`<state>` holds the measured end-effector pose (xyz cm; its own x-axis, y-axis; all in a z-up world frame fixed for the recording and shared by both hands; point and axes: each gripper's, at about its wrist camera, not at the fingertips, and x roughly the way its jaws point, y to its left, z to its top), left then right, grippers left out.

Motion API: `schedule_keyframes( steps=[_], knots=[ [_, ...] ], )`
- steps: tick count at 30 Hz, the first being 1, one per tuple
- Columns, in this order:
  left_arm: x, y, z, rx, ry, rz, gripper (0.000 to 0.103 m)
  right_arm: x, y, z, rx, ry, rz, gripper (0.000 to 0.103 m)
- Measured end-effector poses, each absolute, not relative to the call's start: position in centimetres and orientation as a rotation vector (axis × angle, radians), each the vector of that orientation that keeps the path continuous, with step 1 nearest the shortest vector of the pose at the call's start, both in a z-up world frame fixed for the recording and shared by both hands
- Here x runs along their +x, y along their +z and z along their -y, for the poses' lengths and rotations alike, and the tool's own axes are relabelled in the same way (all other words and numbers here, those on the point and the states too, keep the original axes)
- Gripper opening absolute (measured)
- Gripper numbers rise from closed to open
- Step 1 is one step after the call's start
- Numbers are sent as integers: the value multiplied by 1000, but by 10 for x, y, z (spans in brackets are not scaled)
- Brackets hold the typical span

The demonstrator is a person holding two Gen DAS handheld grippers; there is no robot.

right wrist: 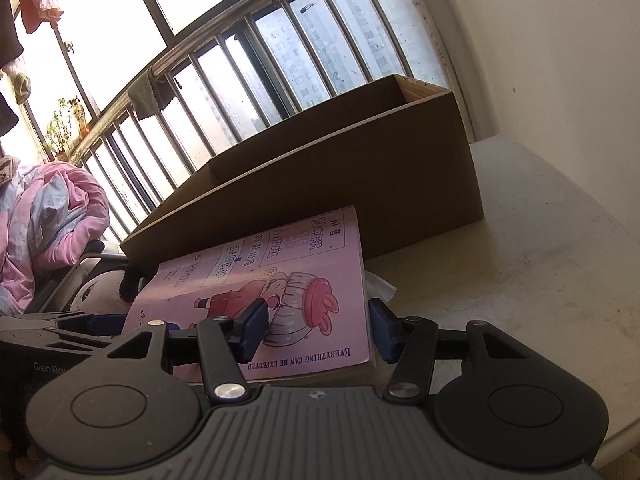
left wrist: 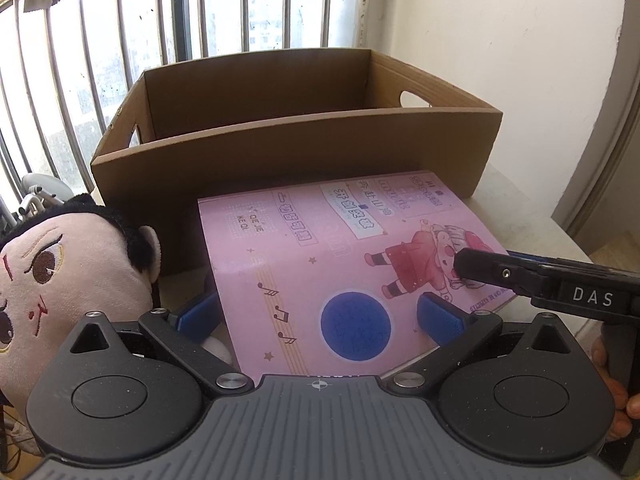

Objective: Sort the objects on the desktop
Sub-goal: 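Lift the pink book with the right gripper toward the cardboard box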

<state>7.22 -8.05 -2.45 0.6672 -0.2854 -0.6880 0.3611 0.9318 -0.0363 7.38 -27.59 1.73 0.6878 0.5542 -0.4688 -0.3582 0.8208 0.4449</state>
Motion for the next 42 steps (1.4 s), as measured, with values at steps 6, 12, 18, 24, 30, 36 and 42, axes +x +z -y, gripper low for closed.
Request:
schedule_keyframes(
  steps=[6,12,18,24,30,36,42],
  knots=[
    [75,-24,79,92,-373,-769,103,76,15,277,360,516,-637,57],
    [74,-25,81,98,-368,-766,103,77,14,278,373,517,-641,58],
    [75,-26,78,68,-387,-761,103,78,9,282,415,508,-665,58],
    [73,-28,85,107,-370,-757,103,70,17,281,388,508,-638,57],
    [75,-26,86,102,-365,-787,103,71,15,282,379,495,-632,56],
    [74,-27,93,144,-343,-773,103,77,7,279,396,488,-631,56],
    [77,-29,89,116,-348,-787,103,80,3,284,456,490,-647,56]
  ],
)
